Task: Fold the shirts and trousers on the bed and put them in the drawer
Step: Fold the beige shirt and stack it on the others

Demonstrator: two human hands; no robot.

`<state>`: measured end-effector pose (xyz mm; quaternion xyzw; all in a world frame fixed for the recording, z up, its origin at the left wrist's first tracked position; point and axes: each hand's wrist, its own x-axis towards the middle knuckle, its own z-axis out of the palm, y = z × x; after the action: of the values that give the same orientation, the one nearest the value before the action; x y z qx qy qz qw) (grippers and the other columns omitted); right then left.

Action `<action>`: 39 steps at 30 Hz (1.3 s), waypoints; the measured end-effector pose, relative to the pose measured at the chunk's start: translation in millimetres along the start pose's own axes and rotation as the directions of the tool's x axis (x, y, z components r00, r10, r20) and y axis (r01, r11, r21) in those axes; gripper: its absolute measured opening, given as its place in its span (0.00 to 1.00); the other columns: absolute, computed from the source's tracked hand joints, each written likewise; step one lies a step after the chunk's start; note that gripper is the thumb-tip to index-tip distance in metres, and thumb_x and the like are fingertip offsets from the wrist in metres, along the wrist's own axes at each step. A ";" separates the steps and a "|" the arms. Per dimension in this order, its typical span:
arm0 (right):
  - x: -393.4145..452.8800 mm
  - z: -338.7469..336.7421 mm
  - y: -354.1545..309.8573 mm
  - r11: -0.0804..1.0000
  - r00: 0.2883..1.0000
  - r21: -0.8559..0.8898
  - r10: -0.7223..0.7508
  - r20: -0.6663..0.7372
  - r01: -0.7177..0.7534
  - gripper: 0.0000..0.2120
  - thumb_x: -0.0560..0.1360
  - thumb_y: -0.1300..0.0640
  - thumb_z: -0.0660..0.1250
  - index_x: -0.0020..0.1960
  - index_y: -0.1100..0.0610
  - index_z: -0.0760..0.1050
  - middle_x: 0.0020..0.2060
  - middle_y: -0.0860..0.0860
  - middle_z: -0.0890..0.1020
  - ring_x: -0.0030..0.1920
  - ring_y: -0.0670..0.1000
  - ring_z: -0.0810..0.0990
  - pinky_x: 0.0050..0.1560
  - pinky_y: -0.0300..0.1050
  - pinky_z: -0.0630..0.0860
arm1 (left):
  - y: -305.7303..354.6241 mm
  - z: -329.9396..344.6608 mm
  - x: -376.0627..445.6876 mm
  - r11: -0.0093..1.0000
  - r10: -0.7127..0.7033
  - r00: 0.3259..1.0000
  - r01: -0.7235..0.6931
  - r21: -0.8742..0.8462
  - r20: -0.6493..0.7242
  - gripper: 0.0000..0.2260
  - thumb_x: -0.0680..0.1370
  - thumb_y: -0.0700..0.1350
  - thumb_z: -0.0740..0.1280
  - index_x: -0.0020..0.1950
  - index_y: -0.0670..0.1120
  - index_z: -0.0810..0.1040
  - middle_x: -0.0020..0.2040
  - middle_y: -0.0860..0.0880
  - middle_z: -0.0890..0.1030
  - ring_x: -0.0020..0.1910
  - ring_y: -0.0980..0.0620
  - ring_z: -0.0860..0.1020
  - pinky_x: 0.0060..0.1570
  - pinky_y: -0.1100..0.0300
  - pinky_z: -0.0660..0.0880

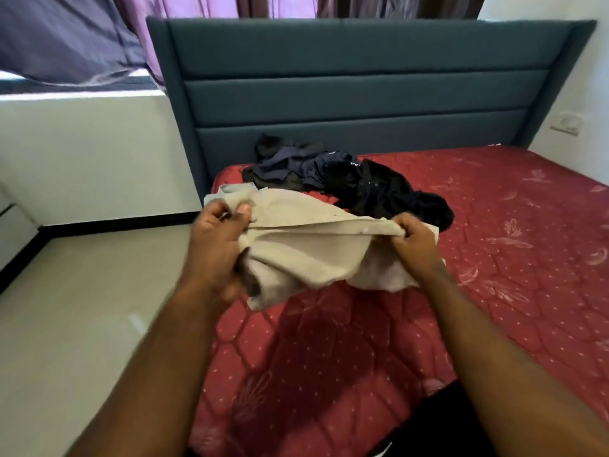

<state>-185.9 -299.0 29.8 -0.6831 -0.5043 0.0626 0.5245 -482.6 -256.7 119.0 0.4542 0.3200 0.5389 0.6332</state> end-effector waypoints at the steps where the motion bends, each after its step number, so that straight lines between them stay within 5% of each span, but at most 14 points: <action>1: 5.7 -15.2 -16.3 1.000 0.994 0.015 -0.024 0.104 0.023 0.09 0.67 0.55 0.73 0.38 0.54 0.72 0.31 0.48 0.73 0.33 0.41 0.70 0.35 0.37 0.68 | 3.3 -17.6 2.1 0.998 -0.012 0.998 0.016 0.054 -0.066 0.05 0.80 0.36 0.63 0.51 0.43 0.76 0.40 0.48 0.81 0.38 0.53 0.80 0.36 0.62 0.78; 3: 11.0 -37.0 -46.9 0.999 0.923 0.046 -0.043 0.381 0.028 0.17 0.61 0.57 0.81 0.37 0.59 0.72 0.29 0.50 0.71 0.30 0.42 0.66 0.30 0.36 0.63 | 0.5 -54.4 3.6 0.975 -0.070 0.986 0.100 0.198 -0.152 0.06 0.79 0.34 0.65 0.47 0.44 0.77 0.39 0.47 0.81 0.35 0.53 0.79 0.32 0.63 0.77; 5: 10.1 -33.3 -59.0 0.997 0.754 0.000 0.055 0.654 -0.073 0.14 0.60 0.54 0.79 0.37 0.59 0.76 0.30 0.49 0.74 0.31 0.44 0.70 0.31 0.37 0.66 | -23.8 -84.8 3.1 0.902 -0.133 0.964 0.215 0.375 -0.231 0.06 0.77 0.34 0.67 0.45 0.45 0.76 0.38 0.45 0.80 0.33 0.51 0.77 0.29 0.63 0.74; 8: -11.1 10.8 -20.7 0.884 0.508 -0.463 0.374 0.776 0.056 0.22 0.65 0.45 0.78 0.54 0.53 0.79 0.42 0.49 0.81 0.44 0.49 0.78 0.41 0.41 0.72 | -86.3 -119.4 -0.9 0.655 -0.170 0.906 0.399 0.642 -0.389 0.12 0.74 0.39 0.72 0.52 0.45 0.72 0.44 0.40 0.79 0.37 0.45 0.78 0.30 0.60 0.77; 10: -53.9 51.2 14.5 0.691 0.554 -0.664 0.447 0.702 0.285 0.30 0.70 0.42 0.73 0.69 0.48 0.70 0.60 0.51 0.77 0.59 0.54 0.76 0.55 0.47 0.71 | -130.2 -138.2 -14.5 0.245 -0.126 0.916 0.400 0.883 -0.380 0.23 0.72 0.47 0.75 0.61 0.44 0.69 0.55 0.38 0.77 0.51 0.36 0.78 0.47 0.47 0.79; 12: -100.7 85.6 25.7 0.775 0.639 -0.524 0.208 0.741 0.355 0.23 0.73 0.44 0.66 0.67 0.49 0.74 0.62 0.51 0.77 0.61 0.57 0.76 0.58 0.50 0.72 | -161.6 -143.7 -25.9 0.087 0.014 0.987 0.160 0.983 -0.162 0.25 0.72 0.45 0.74 0.65 0.41 0.70 0.59 0.38 0.75 0.56 0.35 0.75 0.54 0.45 0.74; 14: -142.7 115.0 22.8 0.860 0.690 -0.290 -0.095 0.717 0.420 0.17 0.71 0.49 0.61 0.53 0.52 0.82 0.49 0.51 0.84 0.50 0.55 0.82 0.52 0.47 0.74 | -176.6 -135.5 -31.3 0.222 0.011 0.992 -0.125 0.967 0.125 0.19 0.71 0.35 0.71 0.62 0.39 0.76 0.57 0.39 0.79 0.56 0.38 0.77 0.58 0.56 0.69; 17: -170.2 150.5 17.0 0.780 0.686 -0.245 -0.298 0.664 0.575 0.12 0.67 0.54 0.61 0.42 0.52 0.82 0.38 0.49 0.83 0.43 0.53 0.82 0.49 0.45 0.68 | -195.1 -134.4 -26.1 0.328 -0.201 0.929 -0.236 0.915 0.311 0.12 0.72 0.34 0.70 0.55 0.40 0.82 0.53 0.43 0.83 0.55 0.45 0.78 0.58 0.63 0.68; 21: -180.0 184.1 18.2 0.811 0.653 -0.221 -0.241 0.718 0.543 0.10 0.66 0.58 0.72 0.47 0.53 0.82 0.42 0.49 0.85 0.43 0.51 0.82 0.45 0.42 0.76 | -218.6 -152.2 -19.9 0.256 -0.238 0.949 -0.147 0.956 0.209 0.08 0.68 0.40 0.76 0.45 0.41 0.83 0.44 0.44 0.82 0.46 0.48 0.76 0.46 0.56 0.71; 25: -175.8 205.7 16.0 0.779 0.547 -0.367 0.038 0.836 0.508 0.11 0.76 0.55 0.61 0.55 0.52 0.79 0.50 0.52 0.82 0.50 0.56 0.81 0.50 0.49 0.72 | -237.8 -162.4 -24.0 0.392 -0.213 0.970 -0.022 0.920 0.114 0.03 0.74 0.39 0.71 0.40 0.43 0.82 0.38 0.50 0.82 0.37 0.57 0.74 0.40 0.60 0.69; 30: -177.6 224.0 10.7 0.677 0.507 -0.432 0.099 0.856 0.596 0.10 0.75 0.54 0.62 0.50 0.54 0.81 0.51 0.54 0.81 0.50 0.58 0.80 0.51 0.50 0.69 | -246.3 -162.4 -20.2 0.456 -0.335 0.941 0.128 0.881 0.037 0.09 0.79 0.37 0.64 0.39 0.47 0.73 0.34 0.56 0.75 0.34 0.62 0.71 0.34 0.67 0.64; 33: -188.1 223.0 11.6 0.635 0.553 -0.495 0.126 0.824 0.593 0.09 0.70 0.55 0.63 0.44 0.54 0.81 0.45 0.52 0.81 0.46 0.57 0.81 0.48 0.49 0.73 | -244.4 -158.9 -13.3 0.511 -0.478 0.878 0.303 0.804 -0.026 0.10 0.81 0.38 0.62 0.40 0.47 0.73 0.36 0.54 0.75 0.36 0.57 0.71 0.37 0.67 0.68; 36: -196.9 210.2 15.3 0.599 0.627 -0.487 -0.032 0.778 0.635 0.10 0.68 0.55 0.58 0.41 0.52 0.78 0.38 0.51 0.80 0.42 0.55 0.80 0.45 0.51 0.69 | -236.7 -155.2 -9.2 0.616 -0.538 0.842 0.423 0.664 -0.037 0.13 0.80 0.35 0.62 0.38 0.47 0.76 0.34 0.52 0.76 0.35 0.57 0.73 0.46 0.62 0.75; 39: -198.9 180.2 13.9 0.724 0.690 -0.364 -0.210 0.693 0.586 0.11 0.68 0.57 0.56 0.45 0.52 0.76 0.34 0.48 0.79 0.35 0.53 0.80 0.44 0.49 0.69 | -213.0 -147.5 -10.7 0.678 -0.598 0.801 0.487 0.550 0.028 0.10 0.80 0.37 0.64 0.41 0.45 0.77 0.33 0.47 0.74 0.30 0.57 0.71 0.37 0.62 0.71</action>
<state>-384.1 -330.6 -148.9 -0.6134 -0.7821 0.0060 0.1094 -533.5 -234.5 -134.3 0.5436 0.5060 0.1692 0.6479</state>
